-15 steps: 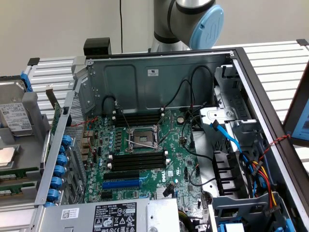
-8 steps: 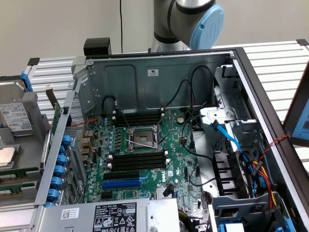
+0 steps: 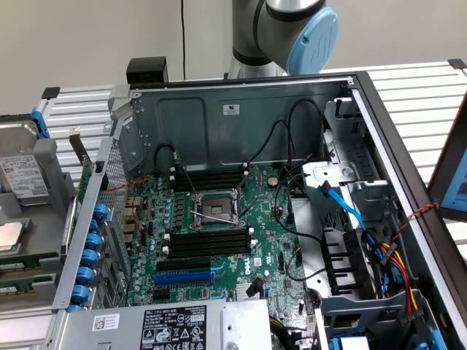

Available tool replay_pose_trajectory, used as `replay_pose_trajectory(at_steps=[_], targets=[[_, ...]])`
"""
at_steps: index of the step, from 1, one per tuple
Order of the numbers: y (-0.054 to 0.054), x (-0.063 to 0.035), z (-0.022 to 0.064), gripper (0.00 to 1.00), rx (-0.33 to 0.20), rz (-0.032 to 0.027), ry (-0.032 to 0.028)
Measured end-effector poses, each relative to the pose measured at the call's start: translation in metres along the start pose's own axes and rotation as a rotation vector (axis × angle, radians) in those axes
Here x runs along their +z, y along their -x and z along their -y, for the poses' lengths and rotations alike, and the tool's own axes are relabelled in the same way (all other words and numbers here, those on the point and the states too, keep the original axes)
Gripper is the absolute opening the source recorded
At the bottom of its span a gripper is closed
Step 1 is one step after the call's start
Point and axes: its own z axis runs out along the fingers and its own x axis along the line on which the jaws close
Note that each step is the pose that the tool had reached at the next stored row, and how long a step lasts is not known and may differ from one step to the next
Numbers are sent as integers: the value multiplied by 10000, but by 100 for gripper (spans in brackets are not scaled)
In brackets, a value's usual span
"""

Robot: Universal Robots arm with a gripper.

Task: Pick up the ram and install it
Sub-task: 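Pick up the ram and move it above insertion slot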

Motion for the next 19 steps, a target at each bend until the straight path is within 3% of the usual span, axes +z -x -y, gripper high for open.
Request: replay_pose_trajectory(at_steps=[10, 16, 19], targets=[[-1, 39, 2, 11, 0, -1, -14], [-2, 125, 1, 11, -2, -5, -151], [-1, 163, -11, 11, -2, -11, -261]])
